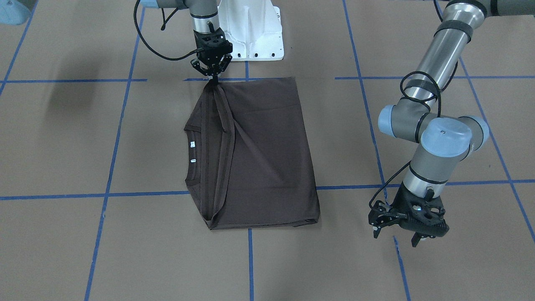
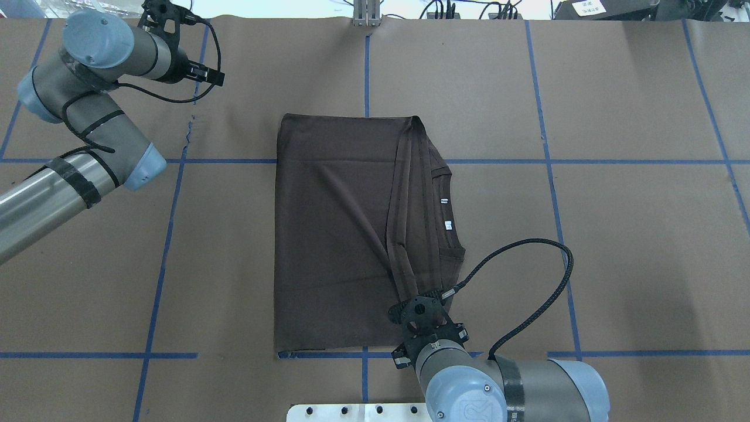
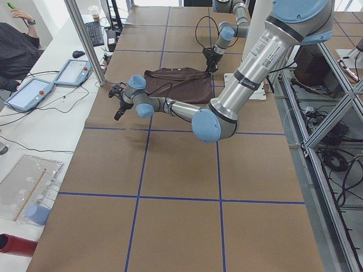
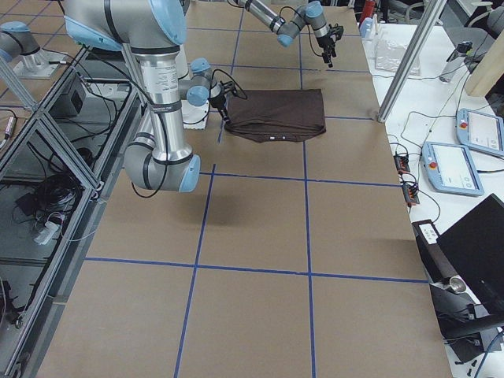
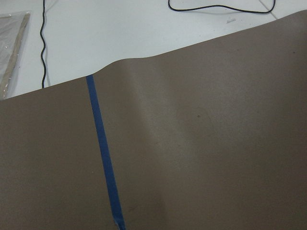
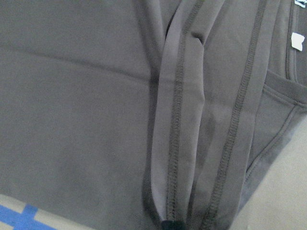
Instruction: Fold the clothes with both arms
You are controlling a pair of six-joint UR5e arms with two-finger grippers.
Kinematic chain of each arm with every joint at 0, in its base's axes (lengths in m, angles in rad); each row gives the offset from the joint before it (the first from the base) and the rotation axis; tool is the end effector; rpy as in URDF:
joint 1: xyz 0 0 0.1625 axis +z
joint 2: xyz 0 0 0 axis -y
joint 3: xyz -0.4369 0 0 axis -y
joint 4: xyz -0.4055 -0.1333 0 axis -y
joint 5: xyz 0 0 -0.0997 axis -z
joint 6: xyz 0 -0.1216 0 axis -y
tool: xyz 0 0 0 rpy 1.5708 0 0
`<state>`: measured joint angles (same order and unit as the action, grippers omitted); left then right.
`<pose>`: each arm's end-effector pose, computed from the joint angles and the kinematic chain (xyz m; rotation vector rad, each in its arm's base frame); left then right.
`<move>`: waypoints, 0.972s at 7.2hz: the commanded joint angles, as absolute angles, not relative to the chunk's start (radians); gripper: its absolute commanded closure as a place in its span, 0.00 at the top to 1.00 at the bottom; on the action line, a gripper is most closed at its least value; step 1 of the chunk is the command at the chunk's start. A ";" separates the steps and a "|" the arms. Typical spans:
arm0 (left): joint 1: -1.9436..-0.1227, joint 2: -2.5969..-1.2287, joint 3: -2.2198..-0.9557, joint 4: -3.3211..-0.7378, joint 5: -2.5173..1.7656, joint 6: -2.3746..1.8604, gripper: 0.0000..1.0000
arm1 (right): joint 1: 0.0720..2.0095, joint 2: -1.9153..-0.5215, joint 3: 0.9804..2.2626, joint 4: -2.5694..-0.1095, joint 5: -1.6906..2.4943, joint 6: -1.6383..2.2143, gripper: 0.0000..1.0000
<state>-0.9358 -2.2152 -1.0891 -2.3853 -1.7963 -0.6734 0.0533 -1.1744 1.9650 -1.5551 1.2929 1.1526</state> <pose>0.3990 -0.7204 0.4297 0.6458 0.7563 0.0750 -0.5976 -0.1988 0.2863 0.4433 -0.7188 -0.2310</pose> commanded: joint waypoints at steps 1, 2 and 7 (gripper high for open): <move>-0.936 -2.215 -1.089 -2.385 -1.798 -0.673 1.00 | 0.048 -1.175 1.968 -1.555 1.290 1.155 0.00; -0.936 -2.209 -1.091 -2.387 -1.796 -0.673 1.00 | 0.057 -1.175 1.976 -1.555 1.293 1.155 0.00; -0.930 -2.209 -1.097 -2.387 -1.796 -0.673 1.00 | 0.039 -1.311 2.055 -1.557 1.284 1.323 0.00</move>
